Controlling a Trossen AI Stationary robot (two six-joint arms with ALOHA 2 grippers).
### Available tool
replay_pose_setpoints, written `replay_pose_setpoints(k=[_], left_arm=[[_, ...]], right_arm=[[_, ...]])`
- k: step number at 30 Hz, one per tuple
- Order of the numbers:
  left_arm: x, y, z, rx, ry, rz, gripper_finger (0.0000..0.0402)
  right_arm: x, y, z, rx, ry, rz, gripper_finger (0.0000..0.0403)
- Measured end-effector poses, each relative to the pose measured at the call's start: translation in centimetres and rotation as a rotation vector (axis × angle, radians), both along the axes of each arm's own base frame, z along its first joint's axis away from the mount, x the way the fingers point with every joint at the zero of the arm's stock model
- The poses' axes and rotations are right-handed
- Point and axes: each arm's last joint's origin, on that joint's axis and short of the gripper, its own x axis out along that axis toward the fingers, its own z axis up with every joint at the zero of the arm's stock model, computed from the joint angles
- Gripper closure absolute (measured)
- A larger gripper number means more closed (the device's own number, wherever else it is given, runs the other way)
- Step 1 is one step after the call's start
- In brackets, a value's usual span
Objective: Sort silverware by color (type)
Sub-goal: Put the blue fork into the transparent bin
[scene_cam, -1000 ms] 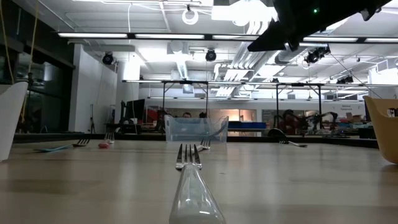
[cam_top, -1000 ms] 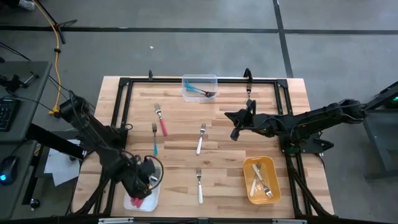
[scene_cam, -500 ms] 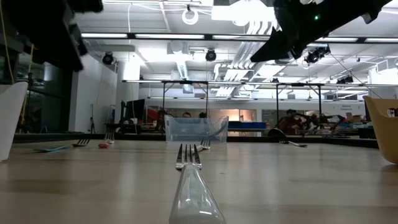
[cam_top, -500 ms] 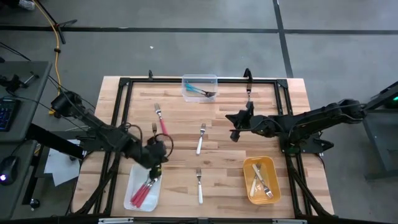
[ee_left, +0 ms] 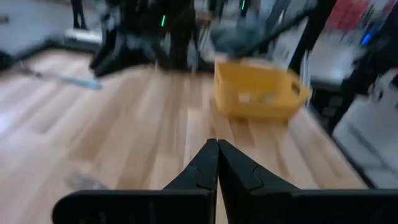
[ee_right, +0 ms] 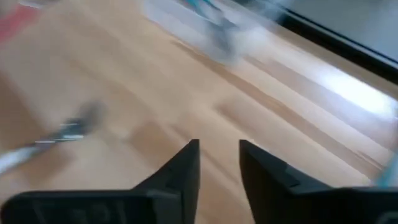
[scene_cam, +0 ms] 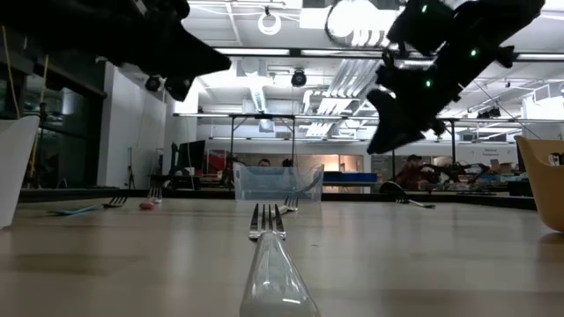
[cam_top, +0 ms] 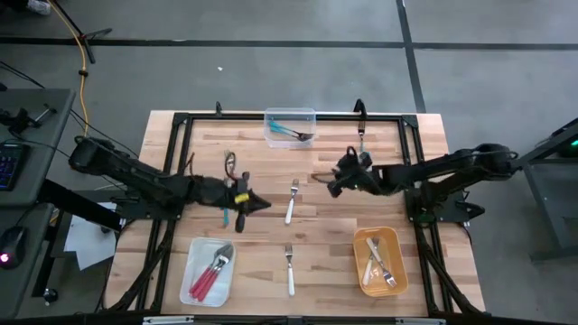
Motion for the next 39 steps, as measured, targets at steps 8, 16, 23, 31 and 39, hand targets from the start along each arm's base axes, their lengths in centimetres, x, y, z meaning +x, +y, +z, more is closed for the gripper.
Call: replay_pose_setpoints(k=[8,16,23,31,39], left_arm=[[-1.0,2.4,-1.2,0.013,-0.101,0.024,0.0401],[-1.0,3.2,-1.2,0.095,-0.109,0.045,0.0401],[-1.0,3.5,-1.2,0.091,-0.109,0.012,0.0401],[-1.0,3.5,-1.3,0.103,-0.105,0.008,0.0401],[-1.1,3.5,-1.6,0.100,-0.076,0.007,0.0401]], right_arm=[[-2.5,-5.3,-1.1,0.121,0.115,-0.269,0.0242],[-5.0,-9.8,-1.3,0.184,0.135,-0.469,0.0249],[-6.1,-11.6,-1.4,0.208,0.128,-0.522,0.0253],[-6.7,-13.4,-1.9,0.219,0.107,-0.572,0.0254],[-5.8,-15.9,-5.5,0.271,0.090,-0.545,0.0254]])
